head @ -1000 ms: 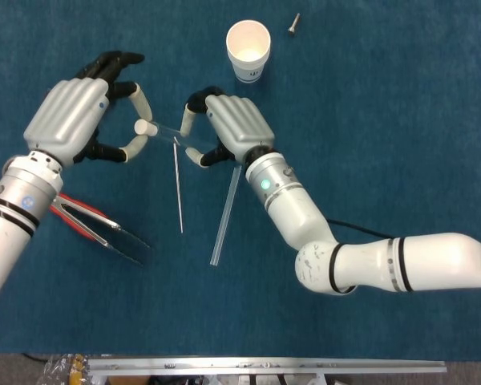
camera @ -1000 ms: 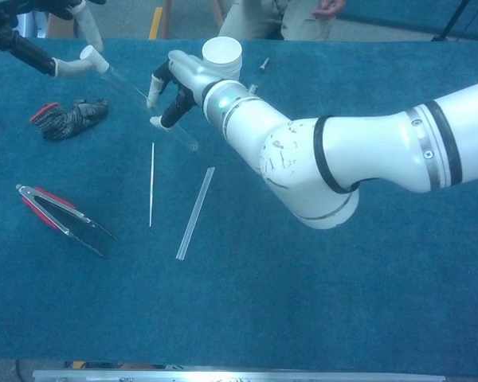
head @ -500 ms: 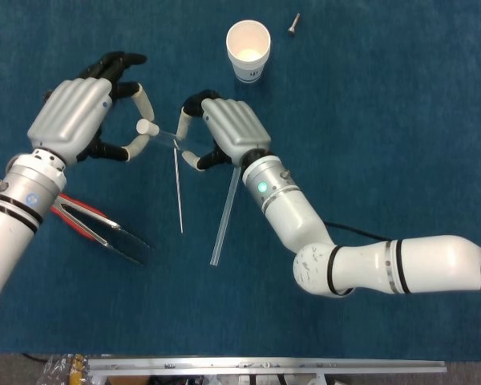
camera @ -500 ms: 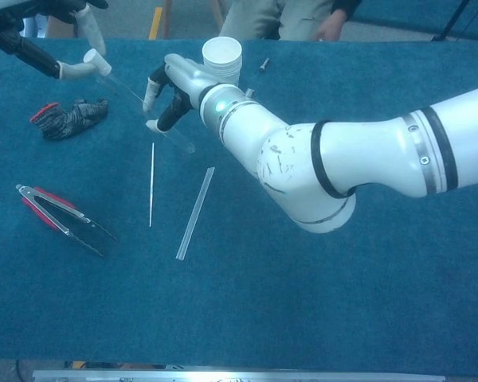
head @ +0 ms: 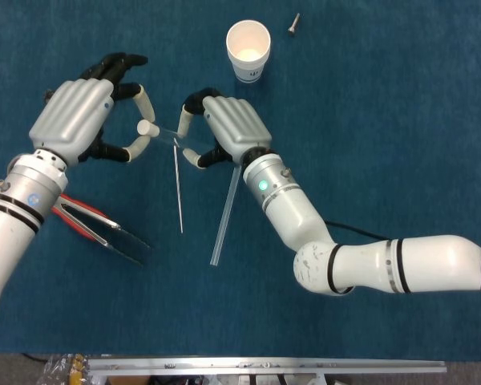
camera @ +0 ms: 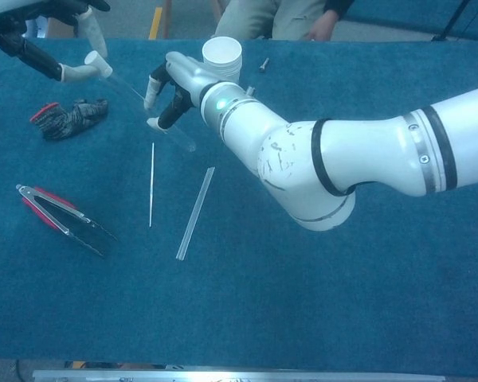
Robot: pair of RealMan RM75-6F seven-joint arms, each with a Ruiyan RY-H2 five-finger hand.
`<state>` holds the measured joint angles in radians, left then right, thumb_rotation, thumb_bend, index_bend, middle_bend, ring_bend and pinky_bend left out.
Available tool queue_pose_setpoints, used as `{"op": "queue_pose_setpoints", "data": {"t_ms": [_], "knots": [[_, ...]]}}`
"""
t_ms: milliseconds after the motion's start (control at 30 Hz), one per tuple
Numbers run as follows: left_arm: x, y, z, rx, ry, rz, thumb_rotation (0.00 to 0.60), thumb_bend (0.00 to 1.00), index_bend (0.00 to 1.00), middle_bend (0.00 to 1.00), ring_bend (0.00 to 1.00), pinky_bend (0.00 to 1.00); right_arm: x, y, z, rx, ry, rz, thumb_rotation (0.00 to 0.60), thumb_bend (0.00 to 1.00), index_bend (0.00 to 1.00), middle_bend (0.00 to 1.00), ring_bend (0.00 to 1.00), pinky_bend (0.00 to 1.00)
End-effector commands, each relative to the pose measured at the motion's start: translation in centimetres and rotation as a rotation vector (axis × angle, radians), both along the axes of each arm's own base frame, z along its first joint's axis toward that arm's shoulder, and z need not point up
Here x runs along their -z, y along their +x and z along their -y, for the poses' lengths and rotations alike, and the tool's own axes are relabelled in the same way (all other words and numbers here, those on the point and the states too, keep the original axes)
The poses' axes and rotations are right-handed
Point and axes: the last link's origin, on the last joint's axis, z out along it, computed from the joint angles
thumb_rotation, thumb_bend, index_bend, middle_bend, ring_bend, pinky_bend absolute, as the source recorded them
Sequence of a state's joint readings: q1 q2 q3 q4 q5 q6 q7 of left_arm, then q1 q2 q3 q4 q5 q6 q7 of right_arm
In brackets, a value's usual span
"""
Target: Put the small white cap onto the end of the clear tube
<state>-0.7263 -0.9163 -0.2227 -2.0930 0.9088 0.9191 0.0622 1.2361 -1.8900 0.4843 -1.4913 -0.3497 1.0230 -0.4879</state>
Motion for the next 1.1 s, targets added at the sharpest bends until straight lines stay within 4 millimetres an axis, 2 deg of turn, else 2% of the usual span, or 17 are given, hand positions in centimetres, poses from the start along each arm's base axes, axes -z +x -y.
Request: {"op": "queue_pose_setpoints", "data": {"t_ms": [33, 1100], "knots": [[0.04, -0.08, -0.02, -0.001, 0.001, -0.001, 0.6, 0.32, 0.5, 0.09, 0.0, 0.02, 0.03, -0.03, -0.02, 0.001, 0.002, 0.001, 0.6, 0.29, 0.64, 0.3, 0.15, 0.27], [0.39, -0.19, -0.22, 0.006, 0.003, -0.004, 0.6, 0.32, 0.5, 0.09, 0.0, 0.02, -0.02, -0.2, -0.02, 0.006, 0.003, 0.006, 0.6, 0.29, 0.64, 0.3, 0.15, 0.27]]}}
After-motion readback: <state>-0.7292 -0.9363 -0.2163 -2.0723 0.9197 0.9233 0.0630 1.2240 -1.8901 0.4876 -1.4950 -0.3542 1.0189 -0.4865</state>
